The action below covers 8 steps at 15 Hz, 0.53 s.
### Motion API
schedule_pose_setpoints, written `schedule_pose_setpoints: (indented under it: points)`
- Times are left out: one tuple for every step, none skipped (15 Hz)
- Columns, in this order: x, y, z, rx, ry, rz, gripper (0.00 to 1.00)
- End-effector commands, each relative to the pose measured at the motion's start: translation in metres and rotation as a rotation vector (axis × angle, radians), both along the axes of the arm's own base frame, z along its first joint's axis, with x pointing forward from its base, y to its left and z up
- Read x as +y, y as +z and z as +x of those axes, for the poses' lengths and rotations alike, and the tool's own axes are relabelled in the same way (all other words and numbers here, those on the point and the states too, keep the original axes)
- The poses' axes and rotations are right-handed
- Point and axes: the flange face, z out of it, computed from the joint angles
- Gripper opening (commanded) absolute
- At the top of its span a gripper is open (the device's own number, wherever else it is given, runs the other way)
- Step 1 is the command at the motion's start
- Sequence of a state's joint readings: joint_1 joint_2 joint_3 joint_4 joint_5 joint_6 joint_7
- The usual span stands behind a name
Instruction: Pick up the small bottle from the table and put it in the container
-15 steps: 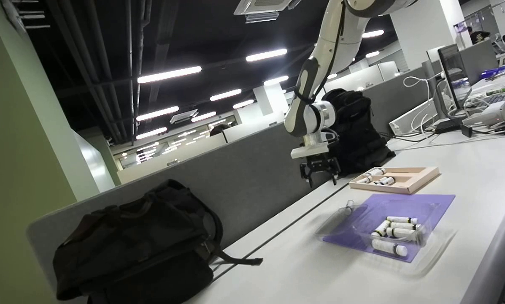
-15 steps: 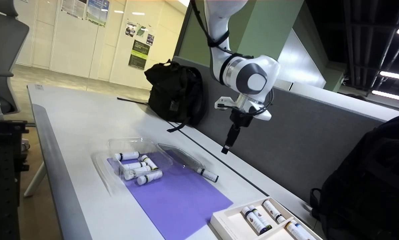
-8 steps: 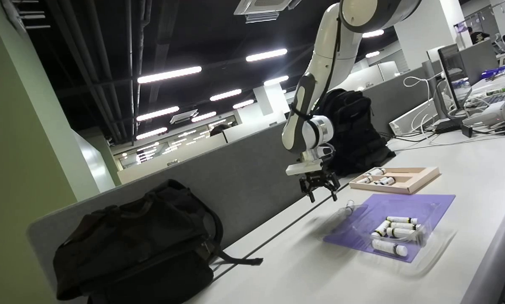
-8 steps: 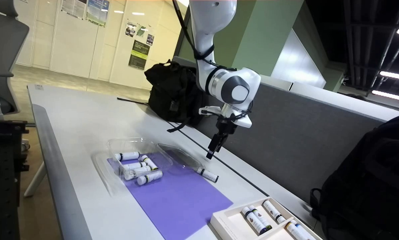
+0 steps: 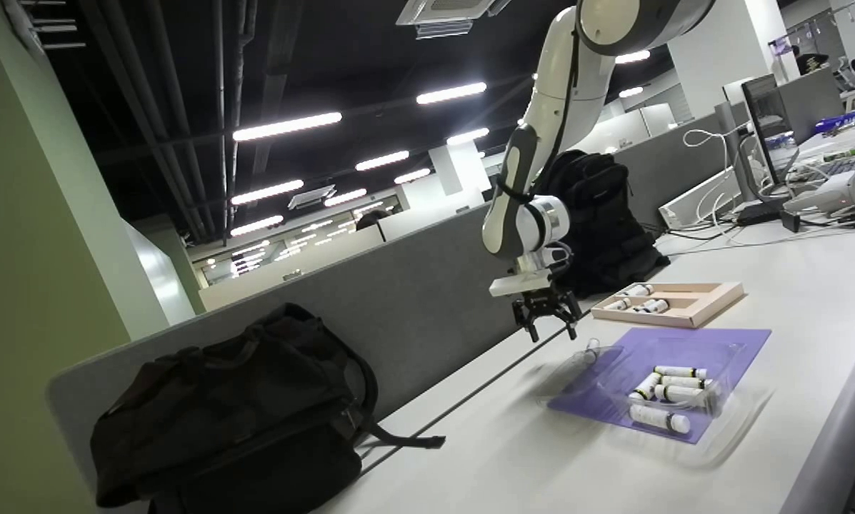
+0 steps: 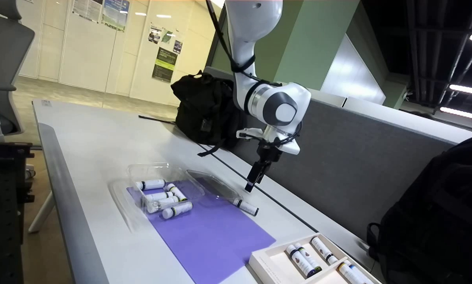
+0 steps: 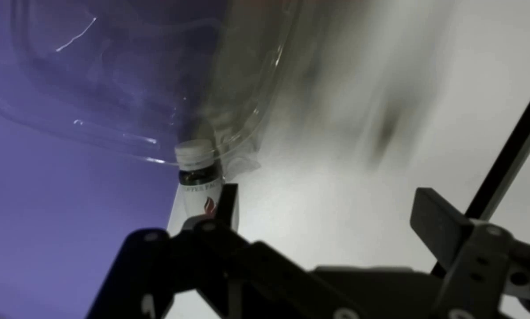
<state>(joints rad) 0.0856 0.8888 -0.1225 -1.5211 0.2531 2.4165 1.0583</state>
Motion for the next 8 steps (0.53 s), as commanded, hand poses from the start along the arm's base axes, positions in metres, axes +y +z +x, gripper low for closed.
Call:
schedule_pose_setpoints:
  points:
    - [-0.025,-0.007,-0.012,0.021,-0.028,-0.029,1.00]
    - [-0.032,-0.010,-0.015,0.032,-0.037,-0.032,1.00]
    - [-0.039,-0.014,-0.018,0.043,-0.045,-0.037,1.00]
    - [-0.043,-0.018,-0.020,0.057,-0.049,-0.038,1.00]
    - [-0.047,-0.023,-0.023,0.070,-0.050,-0.042,1.00]
    - [-0.048,-0.029,-0.026,0.090,-0.046,-0.043,1.00]
    - [-0.048,-0.034,-0.028,0.101,-0.045,-0.048,1.00]
    - [-0.048,-0.040,-0.029,0.108,-0.044,-0.052,1.00]
